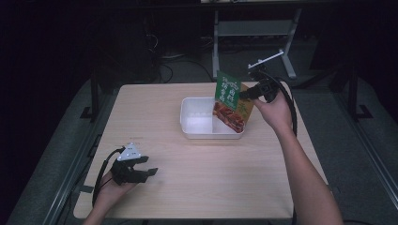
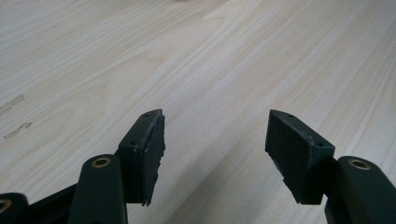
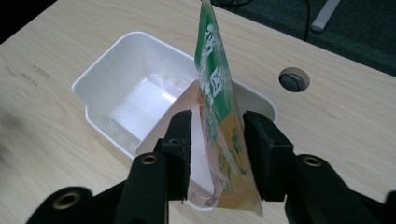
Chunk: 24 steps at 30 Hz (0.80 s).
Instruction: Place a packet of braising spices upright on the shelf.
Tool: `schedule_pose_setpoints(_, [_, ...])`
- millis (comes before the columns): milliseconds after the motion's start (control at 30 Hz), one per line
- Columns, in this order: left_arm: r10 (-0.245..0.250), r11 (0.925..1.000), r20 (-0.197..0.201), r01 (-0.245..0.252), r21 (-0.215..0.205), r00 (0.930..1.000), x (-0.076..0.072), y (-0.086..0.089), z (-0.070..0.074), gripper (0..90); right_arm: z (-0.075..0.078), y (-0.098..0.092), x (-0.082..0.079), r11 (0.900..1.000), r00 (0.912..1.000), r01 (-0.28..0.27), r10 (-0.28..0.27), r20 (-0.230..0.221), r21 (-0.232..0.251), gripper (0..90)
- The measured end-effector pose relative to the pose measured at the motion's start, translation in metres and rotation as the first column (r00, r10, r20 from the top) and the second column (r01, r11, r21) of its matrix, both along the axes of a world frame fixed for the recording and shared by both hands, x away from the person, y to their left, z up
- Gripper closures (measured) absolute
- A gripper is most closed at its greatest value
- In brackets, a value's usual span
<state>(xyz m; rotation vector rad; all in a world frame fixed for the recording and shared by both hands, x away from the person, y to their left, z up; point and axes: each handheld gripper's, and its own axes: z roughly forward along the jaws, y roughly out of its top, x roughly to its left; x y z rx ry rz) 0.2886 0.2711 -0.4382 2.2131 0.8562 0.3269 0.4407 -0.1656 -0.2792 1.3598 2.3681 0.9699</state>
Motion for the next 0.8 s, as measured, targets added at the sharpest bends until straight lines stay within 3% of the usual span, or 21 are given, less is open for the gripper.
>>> schedule_pose_setpoints(800, [0.005, 1.0, -0.001, -0.005, 0.003, 1.0, 0.0, -0.001, 0.0, 37.1, -0.012, -0.033, -0.018, 0.998, 0.9992, 0.027, -0.026, -0.031, 0.057, 49.8])
